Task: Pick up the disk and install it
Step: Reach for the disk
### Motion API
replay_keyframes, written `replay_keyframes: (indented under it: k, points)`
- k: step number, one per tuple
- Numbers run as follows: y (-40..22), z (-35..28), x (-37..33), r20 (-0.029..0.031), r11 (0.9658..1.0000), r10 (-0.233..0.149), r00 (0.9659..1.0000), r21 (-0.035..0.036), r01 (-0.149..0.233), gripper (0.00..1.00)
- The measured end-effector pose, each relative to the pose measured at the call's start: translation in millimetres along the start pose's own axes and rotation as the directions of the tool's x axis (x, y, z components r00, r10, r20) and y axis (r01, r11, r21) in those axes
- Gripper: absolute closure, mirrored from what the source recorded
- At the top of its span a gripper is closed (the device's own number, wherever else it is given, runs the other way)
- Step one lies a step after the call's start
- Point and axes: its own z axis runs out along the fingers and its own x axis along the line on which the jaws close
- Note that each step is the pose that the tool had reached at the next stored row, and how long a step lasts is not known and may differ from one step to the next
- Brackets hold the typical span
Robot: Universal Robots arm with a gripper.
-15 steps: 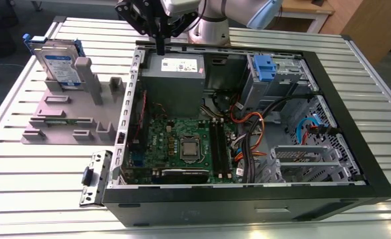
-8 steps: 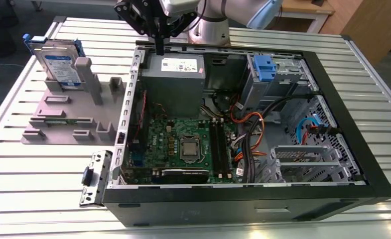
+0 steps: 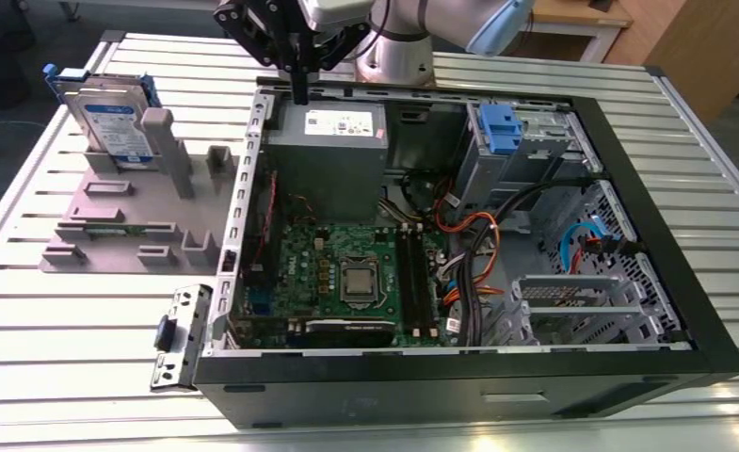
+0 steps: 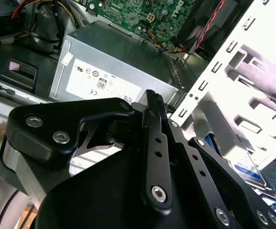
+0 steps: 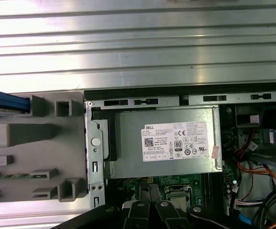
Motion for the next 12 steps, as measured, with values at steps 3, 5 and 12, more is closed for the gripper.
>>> replay_keyframes:
  k: [3,5,12]
  points:
    - [0.0,0.0,0.7,0.0,1.0,0.0,1.0,0.0,0.0,0.9]
    - [-0.1,0.1,1.2,0.0,1.0,0.0,1.0,0.0,0.0,0.9]
    - [-0.2,0.1,2.9,-0.0001,1.0,0.0,1.0,0.0,0.0,0.9]
